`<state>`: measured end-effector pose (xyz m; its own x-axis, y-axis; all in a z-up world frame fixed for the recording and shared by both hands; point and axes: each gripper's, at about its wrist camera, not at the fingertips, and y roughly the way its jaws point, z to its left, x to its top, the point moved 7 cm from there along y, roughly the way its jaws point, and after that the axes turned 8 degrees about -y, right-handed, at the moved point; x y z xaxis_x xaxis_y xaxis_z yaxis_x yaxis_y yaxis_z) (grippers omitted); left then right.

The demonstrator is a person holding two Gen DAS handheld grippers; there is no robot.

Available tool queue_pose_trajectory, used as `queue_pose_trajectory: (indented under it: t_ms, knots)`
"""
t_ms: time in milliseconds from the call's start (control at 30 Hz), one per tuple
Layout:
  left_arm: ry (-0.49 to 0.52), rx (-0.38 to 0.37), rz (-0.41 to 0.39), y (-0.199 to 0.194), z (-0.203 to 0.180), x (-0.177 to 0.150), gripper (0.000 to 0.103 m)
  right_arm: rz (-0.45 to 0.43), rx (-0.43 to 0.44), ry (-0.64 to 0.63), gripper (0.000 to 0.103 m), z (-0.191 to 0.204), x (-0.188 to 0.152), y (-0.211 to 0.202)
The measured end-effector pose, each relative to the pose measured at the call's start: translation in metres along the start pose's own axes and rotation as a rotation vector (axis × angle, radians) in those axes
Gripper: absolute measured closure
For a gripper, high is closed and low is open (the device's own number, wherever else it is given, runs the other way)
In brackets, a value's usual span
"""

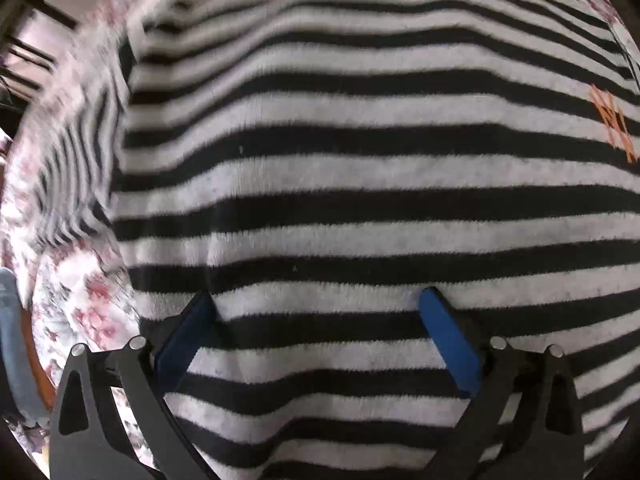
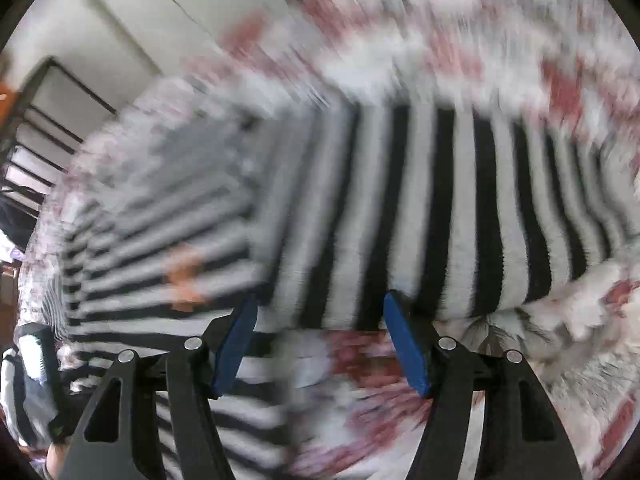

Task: Fold small clothes

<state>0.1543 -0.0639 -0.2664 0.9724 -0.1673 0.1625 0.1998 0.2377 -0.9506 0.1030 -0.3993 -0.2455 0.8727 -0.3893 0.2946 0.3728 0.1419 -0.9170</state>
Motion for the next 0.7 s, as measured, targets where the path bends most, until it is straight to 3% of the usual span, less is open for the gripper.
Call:
queue_pose_trajectory:
  t_ms: [67,133,167,233,333,367,400,433,500,533,633,700]
  knots:
    - [0.088,0.044,-0.064,-0.017,-0.011,0.004,0.005,-0.028,0.038,0.086,0.05,-0.01,0.002,-0.01]
    - [0.102,-0.006,-0.159,-0.036,-0.018,0.016,0.005,-0.138,0.103,0.054,0.048,-0.006,0.023,-0.043]
    - [0.088,-0.041,-0.205,-0.047,-0.021,0.021,0.005,-0.181,0.062,0.015,0.047,-0.009,0.033,-0.054]
    - [0.085,-0.075,-0.228,-0.056,-0.027,0.027,0.005,-0.241,-0.117,0.0,0.041,-0.045,0.053,-0.072]
    - [0.133,-0.046,-0.21,-0.039,-0.035,0.029,0.005,-0.167,-0.233,0.223,0.041,-0.135,0.039,-0.059]
    - [0.156,-0.012,-0.194,-0.028,-0.031,0.029,0.005,-0.112,-0.213,0.325,0.044,-0.173,0.023,-0.042]
    - [0.165,-0.001,-0.181,-0.019,-0.032,0.028,0.004,-0.123,-0.119,0.384,0.051,-0.191,0.016,-0.031]
    - [0.16,-0.005,-0.174,-0.019,-0.031,0.02,0.004,-0.149,-0.085,0.438,0.06,-0.2,0.014,-0.035]
    - [0.128,-0.029,-0.173,-0.021,-0.029,0.025,0.004,-0.186,-0.062,0.497,0.058,-0.196,0.023,-0.053]
    - [0.114,-0.044,-0.18,-0.024,-0.028,0.026,0.004,-0.257,-0.021,0.464,0.058,-0.18,0.036,-0.068]
    - [0.066,-0.083,-0.226,-0.033,-0.024,0.036,0.004,-0.343,0.057,0.301,0.053,-0.115,0.063,-0.079]
    - [0.053,-0.056,-0.229,-0.033,-0.023,0.039,0.004,-0.327,0.09,0.177,0.049,-0.064,0.076,-0.064]
